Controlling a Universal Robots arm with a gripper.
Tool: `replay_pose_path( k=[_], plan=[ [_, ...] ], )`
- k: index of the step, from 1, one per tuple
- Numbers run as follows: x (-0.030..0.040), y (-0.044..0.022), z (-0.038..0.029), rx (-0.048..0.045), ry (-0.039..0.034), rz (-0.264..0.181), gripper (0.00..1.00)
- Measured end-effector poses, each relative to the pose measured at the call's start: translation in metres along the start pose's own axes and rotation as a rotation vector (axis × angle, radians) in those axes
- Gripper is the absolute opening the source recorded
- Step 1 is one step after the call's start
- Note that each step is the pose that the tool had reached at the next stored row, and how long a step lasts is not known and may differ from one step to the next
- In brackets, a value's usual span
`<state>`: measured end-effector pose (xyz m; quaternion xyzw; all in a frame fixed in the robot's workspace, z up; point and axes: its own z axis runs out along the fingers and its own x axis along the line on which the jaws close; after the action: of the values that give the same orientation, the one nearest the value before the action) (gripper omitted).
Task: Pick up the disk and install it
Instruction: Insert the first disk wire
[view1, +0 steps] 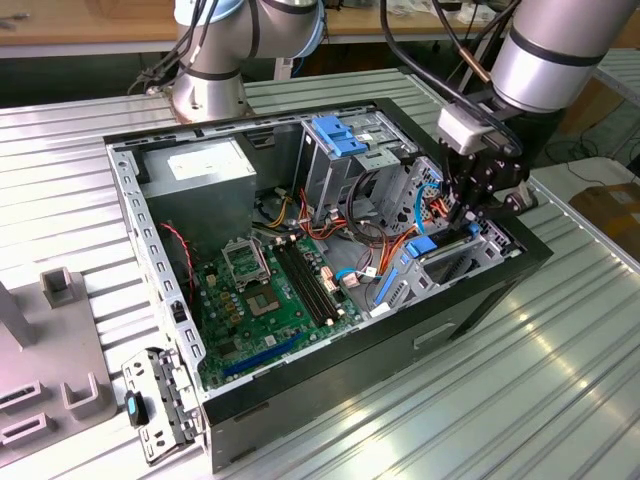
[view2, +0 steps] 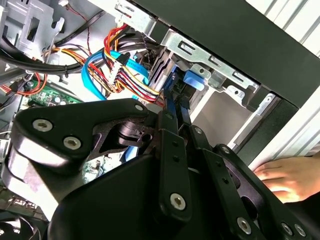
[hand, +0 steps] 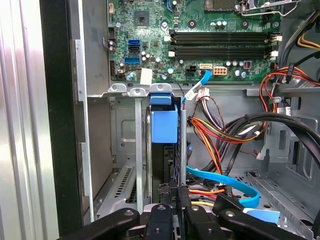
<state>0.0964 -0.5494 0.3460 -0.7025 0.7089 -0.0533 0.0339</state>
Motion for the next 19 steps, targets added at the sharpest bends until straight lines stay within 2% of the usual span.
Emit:
replay_pose_path(
  k=[8,12,19],
  plan=[
    [0.0000,0.0005,0.0036,-0.0001,-0.0023,0.000,0.16],
    [0.0010,0.0010,0.0077,-0.0011,-0.0048,0.001,0.16],
    [0.0012,0.0010,0.0088,-0.0009,-0.0091,0.001,0.18]
  ],
)
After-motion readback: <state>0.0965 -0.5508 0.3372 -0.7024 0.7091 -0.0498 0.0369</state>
